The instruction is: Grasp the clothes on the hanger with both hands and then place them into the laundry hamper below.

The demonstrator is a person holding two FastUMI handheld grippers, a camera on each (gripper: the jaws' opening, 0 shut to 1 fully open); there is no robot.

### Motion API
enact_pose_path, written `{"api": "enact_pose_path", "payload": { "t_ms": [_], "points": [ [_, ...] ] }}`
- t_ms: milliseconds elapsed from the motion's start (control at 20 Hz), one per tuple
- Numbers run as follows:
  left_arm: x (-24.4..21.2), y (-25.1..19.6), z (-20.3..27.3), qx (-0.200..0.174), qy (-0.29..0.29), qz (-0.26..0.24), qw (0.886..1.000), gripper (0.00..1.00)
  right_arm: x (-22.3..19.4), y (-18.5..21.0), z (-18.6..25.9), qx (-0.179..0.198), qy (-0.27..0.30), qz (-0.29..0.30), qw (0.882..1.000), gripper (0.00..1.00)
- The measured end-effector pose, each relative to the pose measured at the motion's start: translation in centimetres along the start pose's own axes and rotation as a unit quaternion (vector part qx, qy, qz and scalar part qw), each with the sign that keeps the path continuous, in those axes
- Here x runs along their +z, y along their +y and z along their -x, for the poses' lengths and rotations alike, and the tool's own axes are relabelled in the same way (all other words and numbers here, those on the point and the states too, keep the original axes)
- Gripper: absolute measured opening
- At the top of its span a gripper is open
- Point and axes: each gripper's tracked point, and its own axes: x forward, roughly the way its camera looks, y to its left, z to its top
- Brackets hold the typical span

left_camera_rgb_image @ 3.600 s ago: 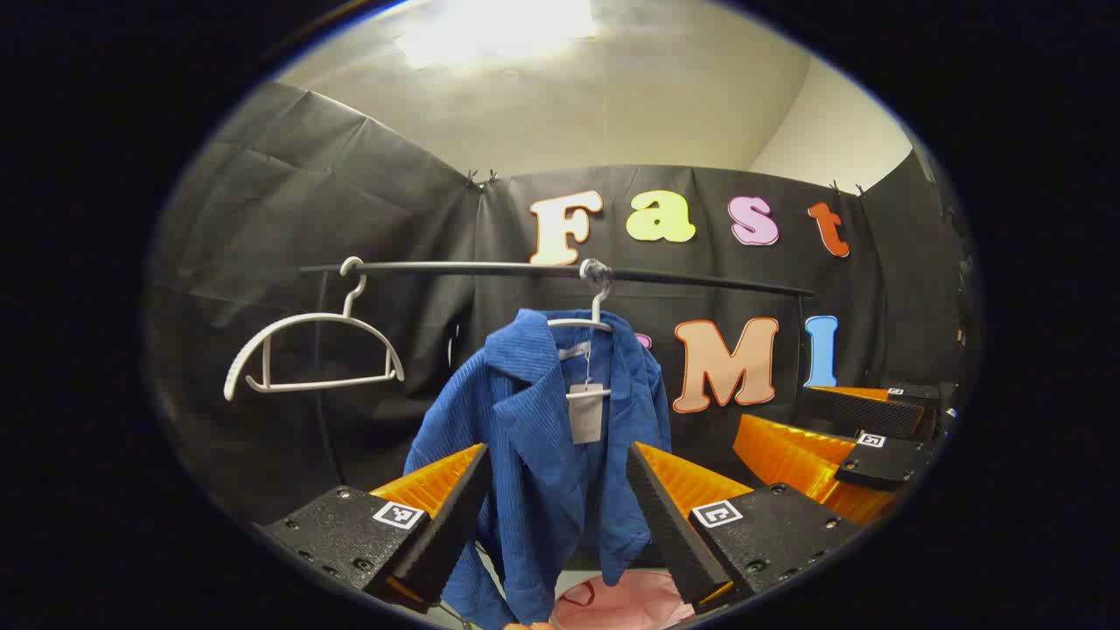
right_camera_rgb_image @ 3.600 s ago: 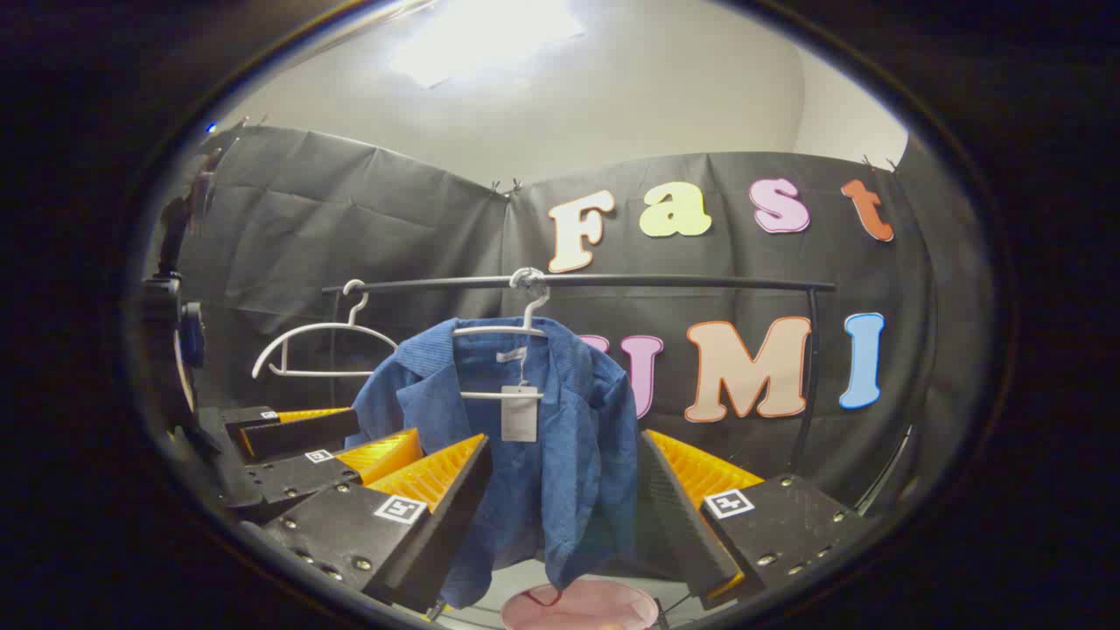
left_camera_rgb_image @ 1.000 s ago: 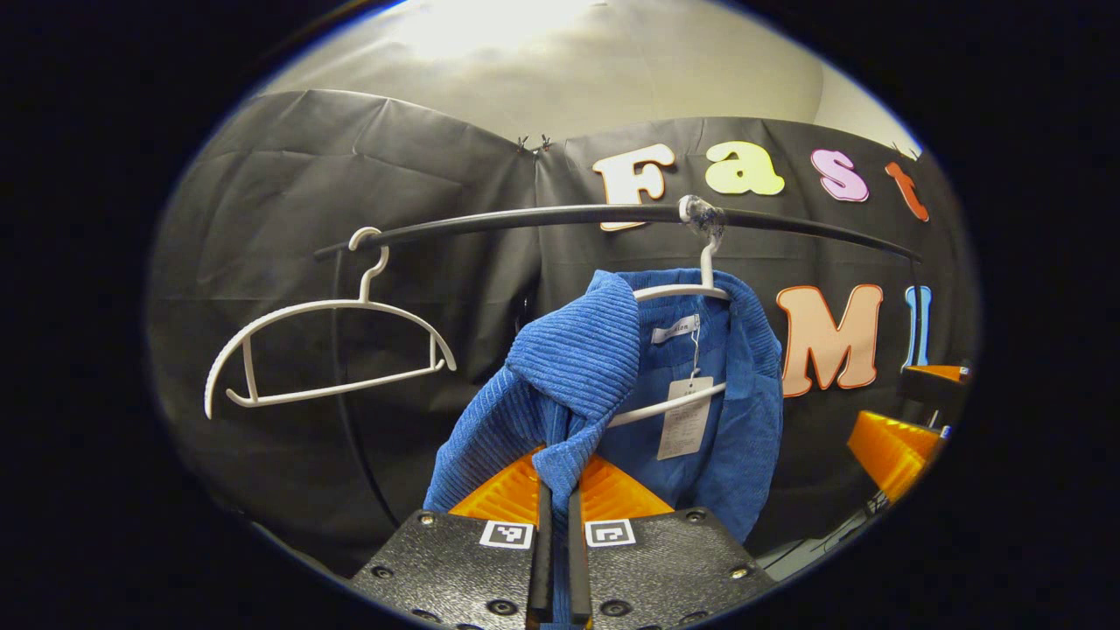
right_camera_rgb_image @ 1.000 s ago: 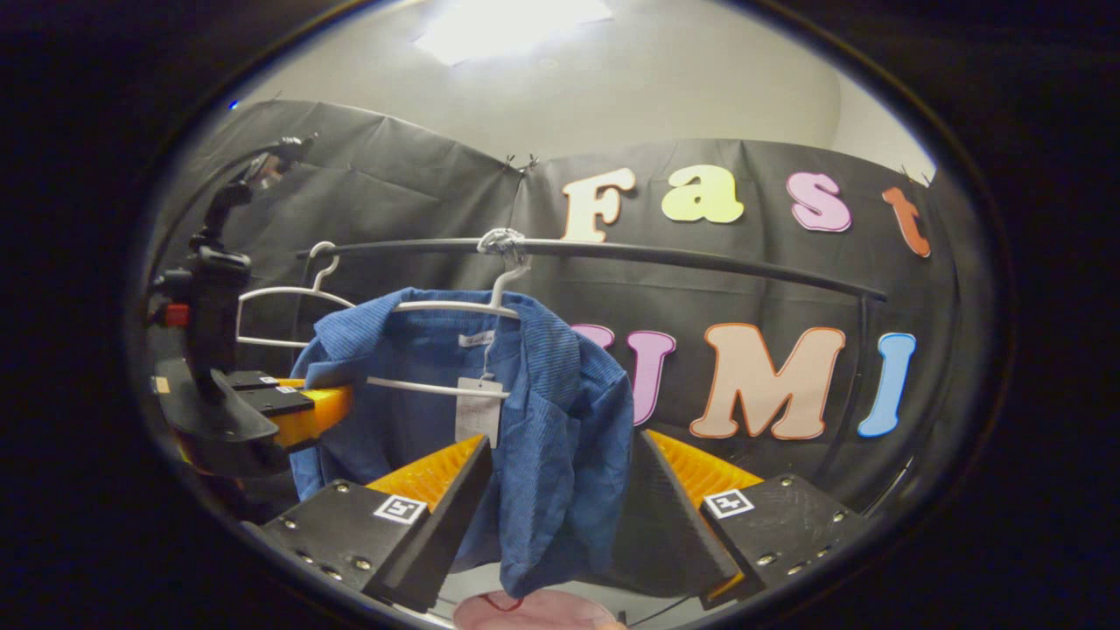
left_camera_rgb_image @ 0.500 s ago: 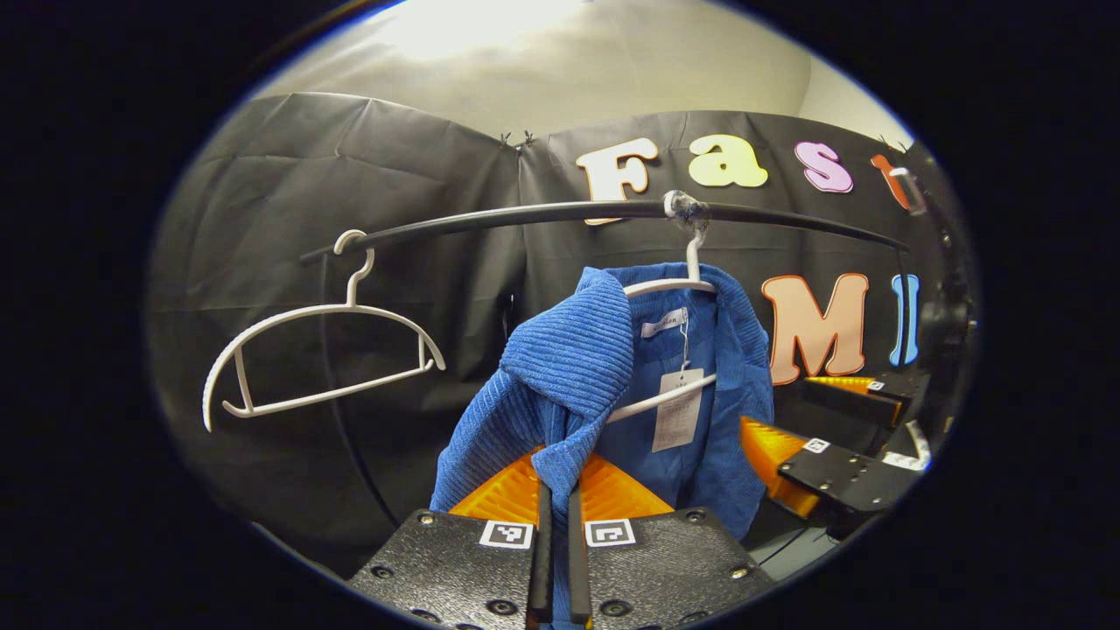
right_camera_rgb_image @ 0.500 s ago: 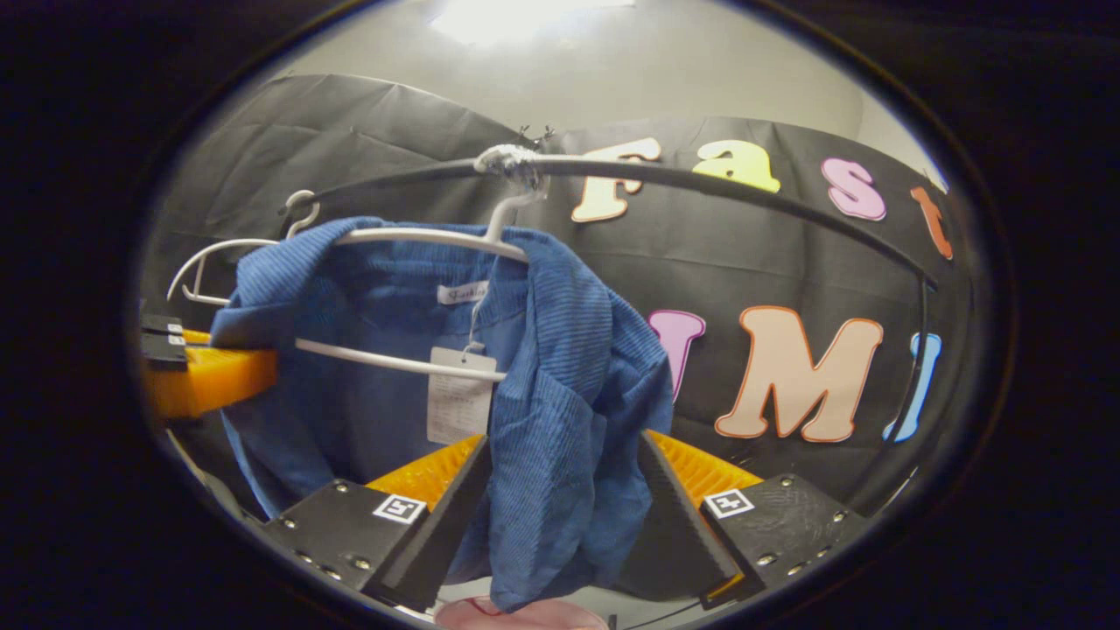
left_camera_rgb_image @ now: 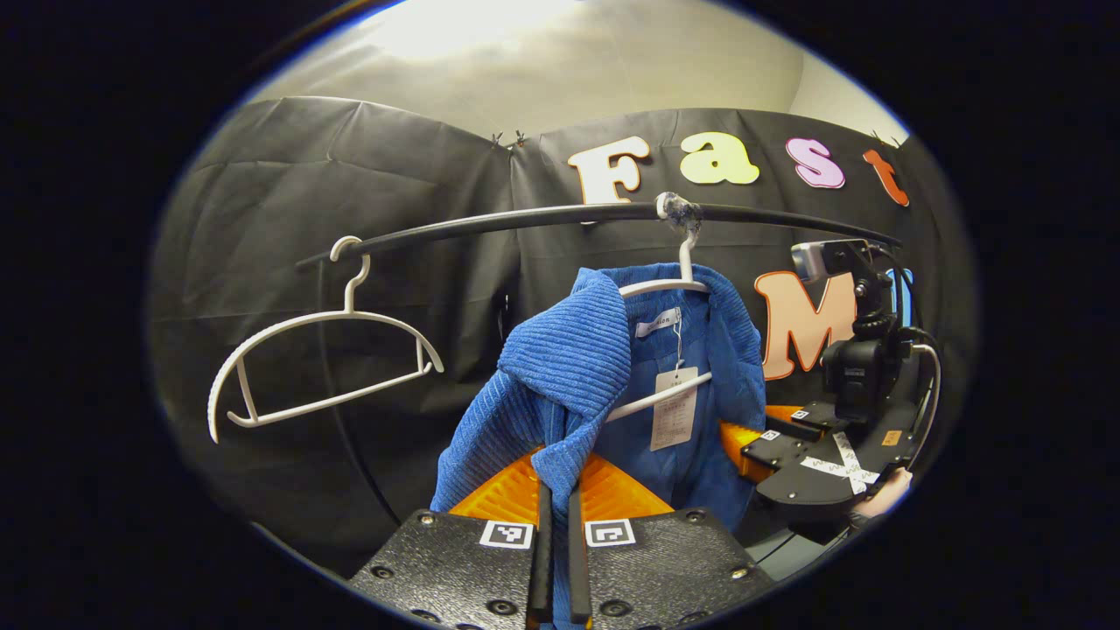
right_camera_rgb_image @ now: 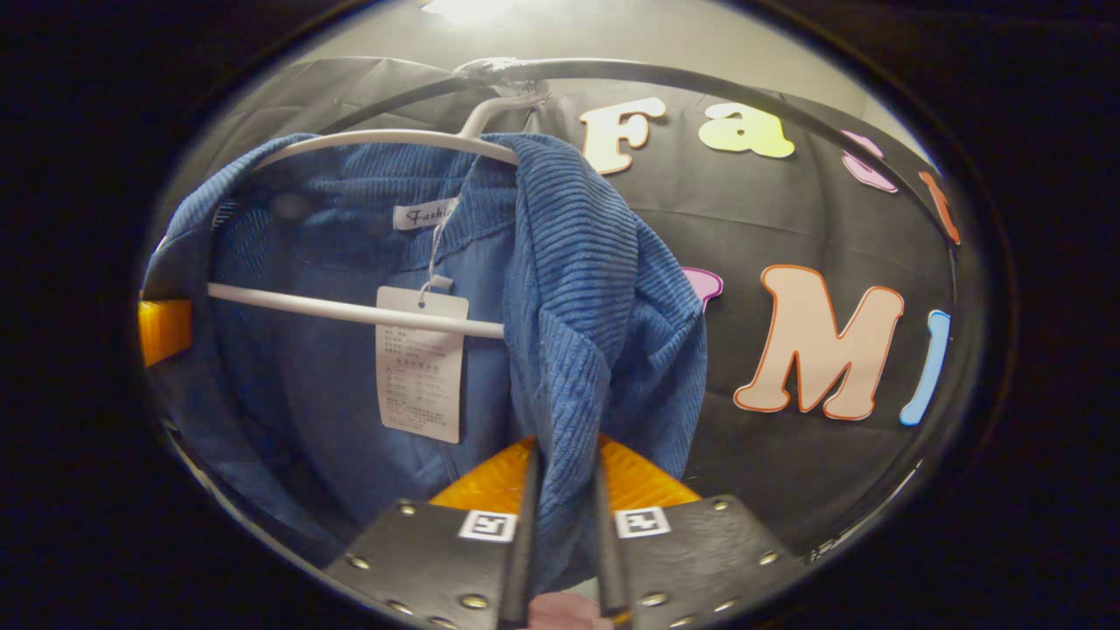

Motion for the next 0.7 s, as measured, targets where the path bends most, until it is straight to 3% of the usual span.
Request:
{"api": "enact_pose_path", "payload": {
  "t_ms": [100, 400, 700],
  "points": [
    [0.2, -0.3, 0.1, -0.017, 0.006, -0.003, 1.000, 0.07, 0.1, -0.8, 0.2, -0.016, 0.006, -0.001, 1.000, 0.04],
    [1.2, 0.0, 1.4, -0.069, 0.036, 0.024, 0.997, 0.08, 1.5, -4.4, 0.2, -0.055, -0.005, -0.004, 0.998, 0.04],
    [2.7, 0.3, 3.3, -0.121, 0.050, 0.008, 0.991, 0.07, 3.9, -8.5, 0.3, -0.091, -0.032, -0.001, 0.995, 0.04]
  ]
}}
